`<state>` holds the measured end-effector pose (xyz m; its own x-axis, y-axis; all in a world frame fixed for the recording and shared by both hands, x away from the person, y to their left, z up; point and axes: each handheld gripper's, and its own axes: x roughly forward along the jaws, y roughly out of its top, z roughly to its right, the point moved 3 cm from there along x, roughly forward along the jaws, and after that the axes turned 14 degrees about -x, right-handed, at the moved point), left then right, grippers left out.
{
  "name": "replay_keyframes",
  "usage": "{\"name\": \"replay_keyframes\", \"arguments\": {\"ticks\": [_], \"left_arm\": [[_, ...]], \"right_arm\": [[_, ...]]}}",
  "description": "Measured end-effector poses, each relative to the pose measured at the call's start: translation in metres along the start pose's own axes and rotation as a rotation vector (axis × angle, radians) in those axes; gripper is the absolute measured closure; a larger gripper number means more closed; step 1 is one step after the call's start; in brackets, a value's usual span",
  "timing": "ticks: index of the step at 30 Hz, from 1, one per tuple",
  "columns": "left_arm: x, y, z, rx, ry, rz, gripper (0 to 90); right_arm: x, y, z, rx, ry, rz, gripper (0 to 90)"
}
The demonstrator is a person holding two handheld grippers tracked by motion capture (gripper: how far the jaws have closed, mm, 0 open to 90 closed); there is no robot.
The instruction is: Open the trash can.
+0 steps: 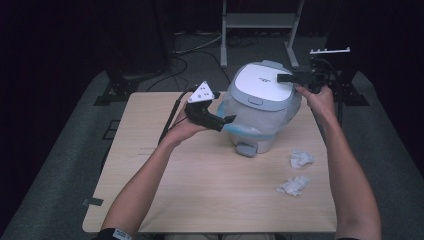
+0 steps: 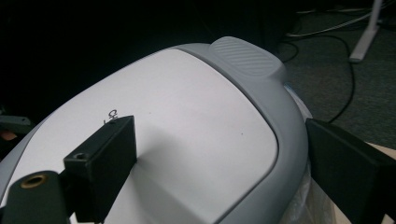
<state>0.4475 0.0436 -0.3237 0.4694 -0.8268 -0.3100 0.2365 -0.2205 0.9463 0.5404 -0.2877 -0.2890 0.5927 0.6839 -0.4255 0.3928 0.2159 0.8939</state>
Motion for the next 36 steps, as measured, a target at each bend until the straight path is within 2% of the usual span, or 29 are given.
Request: {"name": "replay_keyframes", "arguments": {"ticks": [8, 14, 21, 23, 27, 31, 33, 36], "left_arm": [[-0.027, -0.011, 0.01, 0.03, 0.005, 0.021, 2.8], [-0.045, -0.024, 0.019, 0.06, 0.023, 0.013, 2.8], [-0.063, -0.034, 0.028, 0.074, 0.037, 0.02, 3.2], [-0.069, -0.036, 0.029, 0.066, 0.028, 0.028, 2.8], [-0.081, -0.04, 0.029, 0.067, 0.037, 0.029, 3.1], [-0.088, -0.045, 0.032, 0.057, 0.04, 0.018, 3.0], [-0.092, -0.049, 0.034, 0.058, 0.043, 0.018, 3.1], [-0.095, -0.054, 0.038, 0.057, 0.04, 0.017, 3.1]], "right_arm": [[0.02, 0.004, -0.027, -0.046, 0.096, -0.006, 10.5], [0.034, 0.008, -0.048, -0.077, 0.158, -0.017, 10.5], [0.045, 0.011, -0.068, -0.106, 0.22, -0.032, 10.4], [0.047, 0.012, -0.073, -0.112, 0.236, -0.038, 10.5], [0.048, 0.014, -0.082, -0.131, 0.234, -0.064, 10.4], [0.042, 0.014, -0.085, -0.149, 0.182, -0.053, 12.6], [0.036, 0.014, -0.088, -0.161, 0.167, -0.038, 13.1], [0.023, 0.011, -0.088, -0.138, 0.178, 0.006, 13.7]]}}
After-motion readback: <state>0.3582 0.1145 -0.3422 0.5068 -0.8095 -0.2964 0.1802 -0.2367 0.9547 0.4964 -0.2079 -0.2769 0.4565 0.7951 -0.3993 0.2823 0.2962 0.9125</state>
